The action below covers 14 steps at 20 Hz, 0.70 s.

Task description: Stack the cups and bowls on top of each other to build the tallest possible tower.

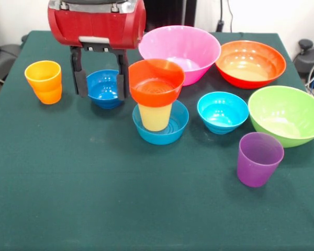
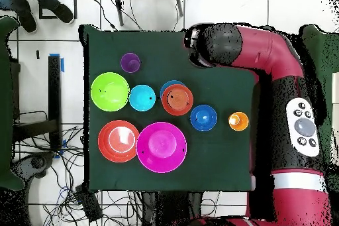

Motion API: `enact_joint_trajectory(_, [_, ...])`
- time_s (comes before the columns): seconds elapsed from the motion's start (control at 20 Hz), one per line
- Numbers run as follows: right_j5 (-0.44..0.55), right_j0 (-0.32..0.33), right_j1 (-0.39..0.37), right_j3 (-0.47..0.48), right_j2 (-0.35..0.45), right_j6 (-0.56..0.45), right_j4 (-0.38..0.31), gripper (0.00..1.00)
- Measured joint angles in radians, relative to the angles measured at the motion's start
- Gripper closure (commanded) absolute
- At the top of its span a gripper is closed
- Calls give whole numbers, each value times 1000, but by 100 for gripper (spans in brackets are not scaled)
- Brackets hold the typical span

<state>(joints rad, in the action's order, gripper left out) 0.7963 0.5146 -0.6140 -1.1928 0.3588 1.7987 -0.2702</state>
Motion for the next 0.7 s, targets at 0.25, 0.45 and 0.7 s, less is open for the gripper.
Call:
enact_joint_trajectory(0.25, [0,-25,2,0,-18,0,0,0])
enact_joint_trajectory(0.45, [0,-48,2,0,-33,0,0,0])
enact_joint_trajectory(0.7, [0,-76,2,0,-48,0,0,0])
